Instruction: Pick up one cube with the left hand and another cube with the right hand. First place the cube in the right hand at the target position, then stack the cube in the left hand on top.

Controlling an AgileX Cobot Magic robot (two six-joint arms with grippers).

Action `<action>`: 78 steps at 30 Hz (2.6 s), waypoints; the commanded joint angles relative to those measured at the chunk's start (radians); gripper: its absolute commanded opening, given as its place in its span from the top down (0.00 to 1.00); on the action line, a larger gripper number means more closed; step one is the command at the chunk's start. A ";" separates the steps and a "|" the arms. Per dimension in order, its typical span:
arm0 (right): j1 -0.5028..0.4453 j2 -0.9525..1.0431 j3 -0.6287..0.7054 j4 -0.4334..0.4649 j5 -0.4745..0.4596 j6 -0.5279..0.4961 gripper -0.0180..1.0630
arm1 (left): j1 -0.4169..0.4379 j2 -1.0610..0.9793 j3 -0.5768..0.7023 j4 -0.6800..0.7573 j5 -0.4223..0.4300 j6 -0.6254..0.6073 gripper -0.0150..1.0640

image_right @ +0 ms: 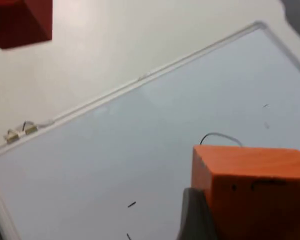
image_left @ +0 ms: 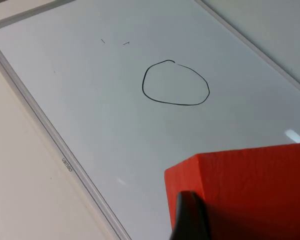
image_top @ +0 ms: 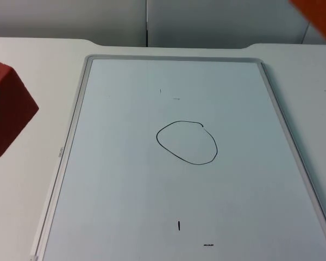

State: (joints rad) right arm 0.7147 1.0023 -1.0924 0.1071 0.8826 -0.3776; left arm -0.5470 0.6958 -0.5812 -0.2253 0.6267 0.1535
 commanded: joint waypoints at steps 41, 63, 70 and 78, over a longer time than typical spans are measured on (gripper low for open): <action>0.004 0.033 -0.005 -0.311 0.021 0.420 0.99 | -0.006 -0.006 0.004 0.026 -0.045 0.005 0.79; -0.043 0.931 -0.390 -0.195 -0.087 0.332 0.99 | -0.006 -0.006 0.004 0.032 -0.045 0.005 0.79; -0.090 1.043 -0.438 -0.162 -0.085 0.322 0.99 | -0.006 -0.006 0.004 0.037 -0.047 0.005 0.79; -0.114 1.099 -0.438 -0.161 -0.105 0.299 0.99 | -0.006 -0.006 0.004 0.036 -0.058 0.005 0.79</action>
State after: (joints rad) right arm 0.6024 2.0988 -1.5204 -0.0579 0.7986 -0.0616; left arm -0.5470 0.6958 -0.5812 -0.1867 0.5948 0.1574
